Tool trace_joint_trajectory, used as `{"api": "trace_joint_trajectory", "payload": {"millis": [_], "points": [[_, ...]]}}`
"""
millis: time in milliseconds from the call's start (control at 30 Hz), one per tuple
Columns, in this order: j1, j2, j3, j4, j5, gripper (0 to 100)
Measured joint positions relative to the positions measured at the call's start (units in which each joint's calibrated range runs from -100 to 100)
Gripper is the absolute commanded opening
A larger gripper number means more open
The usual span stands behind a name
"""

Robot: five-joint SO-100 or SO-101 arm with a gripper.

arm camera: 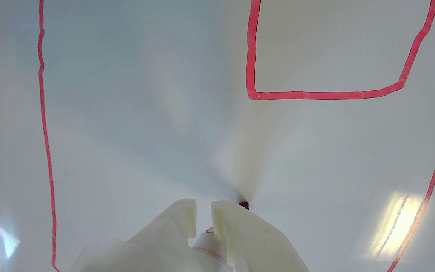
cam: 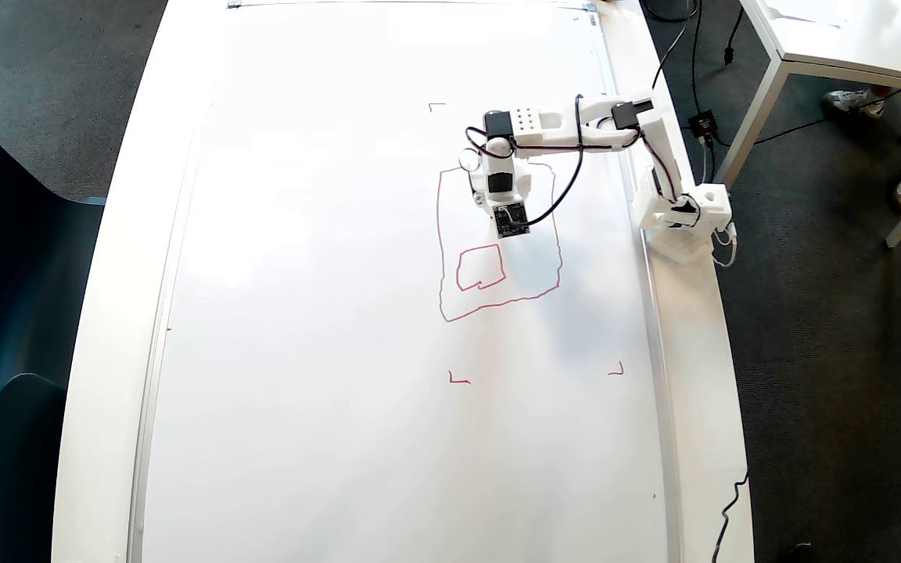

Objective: Draw on a whiteboard a robot head using a pen attached to the gripper

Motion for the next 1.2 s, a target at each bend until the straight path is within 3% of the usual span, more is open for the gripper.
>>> {"api": "trace_joint_trajectory", "payload": {"millis": [433, 1200], "points": [[-0.5, 9.2, -16.0, -1.3, 0.0, 1], [6.9, 9.7, -16.9, 0.8, 3.4, 1]]}}
